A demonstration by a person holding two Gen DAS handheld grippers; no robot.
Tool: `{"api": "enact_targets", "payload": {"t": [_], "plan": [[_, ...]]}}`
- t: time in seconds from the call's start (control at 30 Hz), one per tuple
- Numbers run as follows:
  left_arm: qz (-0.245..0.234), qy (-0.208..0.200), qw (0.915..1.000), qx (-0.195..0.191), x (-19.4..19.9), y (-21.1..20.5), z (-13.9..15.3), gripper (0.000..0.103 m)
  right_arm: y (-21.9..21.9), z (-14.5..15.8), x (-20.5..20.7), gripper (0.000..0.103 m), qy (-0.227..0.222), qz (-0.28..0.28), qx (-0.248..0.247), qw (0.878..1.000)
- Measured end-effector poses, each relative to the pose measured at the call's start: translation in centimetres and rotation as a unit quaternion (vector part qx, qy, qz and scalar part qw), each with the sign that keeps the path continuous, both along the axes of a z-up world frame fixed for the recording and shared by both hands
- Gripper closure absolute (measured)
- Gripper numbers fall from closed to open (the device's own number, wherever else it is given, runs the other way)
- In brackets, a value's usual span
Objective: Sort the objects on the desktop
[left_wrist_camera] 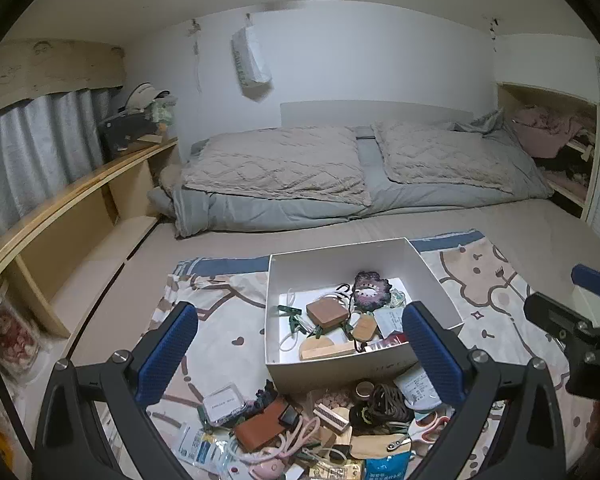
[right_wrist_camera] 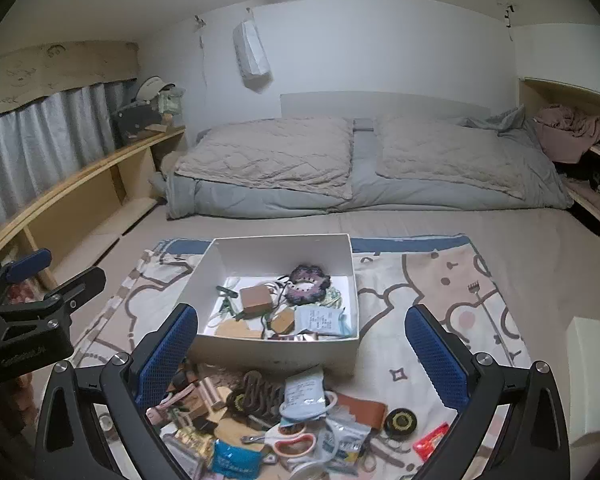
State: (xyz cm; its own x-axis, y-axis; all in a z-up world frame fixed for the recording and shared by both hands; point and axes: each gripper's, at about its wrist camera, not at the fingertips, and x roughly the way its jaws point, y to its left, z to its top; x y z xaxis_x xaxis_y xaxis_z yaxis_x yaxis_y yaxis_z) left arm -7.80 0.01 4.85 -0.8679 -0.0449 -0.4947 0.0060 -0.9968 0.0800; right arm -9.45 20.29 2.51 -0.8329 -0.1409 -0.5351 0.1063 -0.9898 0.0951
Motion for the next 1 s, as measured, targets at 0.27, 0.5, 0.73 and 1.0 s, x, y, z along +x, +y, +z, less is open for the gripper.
{"api": "enact_targets", "payload": {"t": [0.27,0.5,0.73,1.0], "plan": [[0.001,0.004,0.9999,0.012,2.4,-0.3,0.2,0.000,-0.6,-0.3,1.8,0.000,0.001,0.003,0.016,1.000],[-0.011,-0.005,0.9996,0.025,3.8,-0.7,-0.2,0.000,-0.6,-0.8,3.2,0.000,-0.005,0.004,0.019,1.000],[-0.005,-0.019,0.9998,-0.001,5.0,-0.3,-1.0,0.000,-0.6,-1.1,4.6,0.000,-0.001,0.004,0.022,1.000],[-0.013,-0.027,0.9995,-0.013,6.4,0.1,-2.0,0.000,-1.0,-1.8,5.6,0.000,-0.011,0.013,0.024,1.000]]}}
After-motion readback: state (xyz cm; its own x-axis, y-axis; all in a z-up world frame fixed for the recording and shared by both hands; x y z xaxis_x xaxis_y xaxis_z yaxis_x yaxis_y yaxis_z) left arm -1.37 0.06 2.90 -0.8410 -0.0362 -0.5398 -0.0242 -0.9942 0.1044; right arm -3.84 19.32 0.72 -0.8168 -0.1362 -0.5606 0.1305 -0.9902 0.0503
